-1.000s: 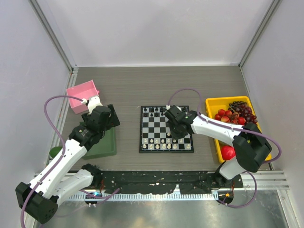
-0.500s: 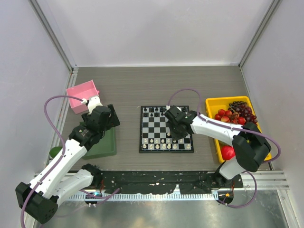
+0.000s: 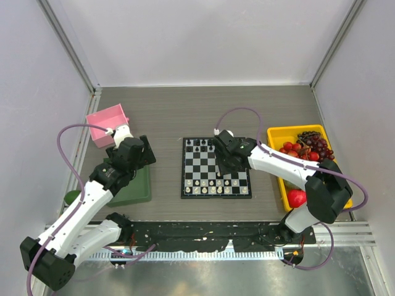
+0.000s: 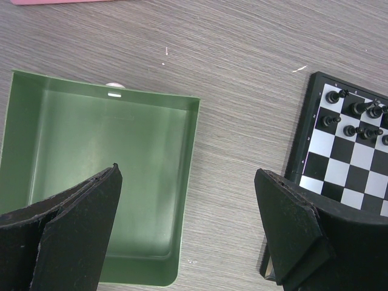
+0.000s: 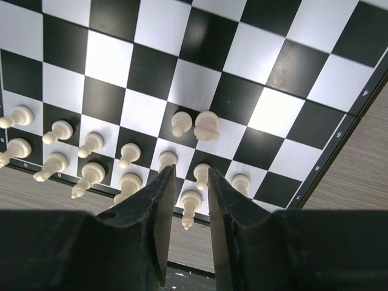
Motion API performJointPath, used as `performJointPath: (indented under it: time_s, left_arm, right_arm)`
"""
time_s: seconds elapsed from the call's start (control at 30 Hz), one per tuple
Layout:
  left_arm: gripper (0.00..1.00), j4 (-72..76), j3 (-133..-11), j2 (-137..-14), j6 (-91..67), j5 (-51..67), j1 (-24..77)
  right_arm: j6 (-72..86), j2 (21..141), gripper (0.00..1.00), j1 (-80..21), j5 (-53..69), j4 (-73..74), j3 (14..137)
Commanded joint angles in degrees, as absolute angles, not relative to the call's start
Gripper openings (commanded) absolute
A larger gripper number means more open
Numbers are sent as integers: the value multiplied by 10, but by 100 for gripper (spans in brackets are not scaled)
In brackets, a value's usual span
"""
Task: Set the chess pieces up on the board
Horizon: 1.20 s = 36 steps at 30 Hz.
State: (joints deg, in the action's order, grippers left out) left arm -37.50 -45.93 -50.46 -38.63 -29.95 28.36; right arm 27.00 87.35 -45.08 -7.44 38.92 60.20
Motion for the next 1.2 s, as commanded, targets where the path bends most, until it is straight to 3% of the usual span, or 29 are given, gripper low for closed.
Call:
performJointPath:
  time_s: [0.0, 1.17]
  left_arm:
    - [99, -360, -462, -492, -390, -315, 280]
    - [99, -360, -466, -495, -388, -316, 279]
  right_arm:
    - [264, 874, 36, -453, -107, 389, 642]
    - [237, 936, 35, -423, -83, 346, 635]
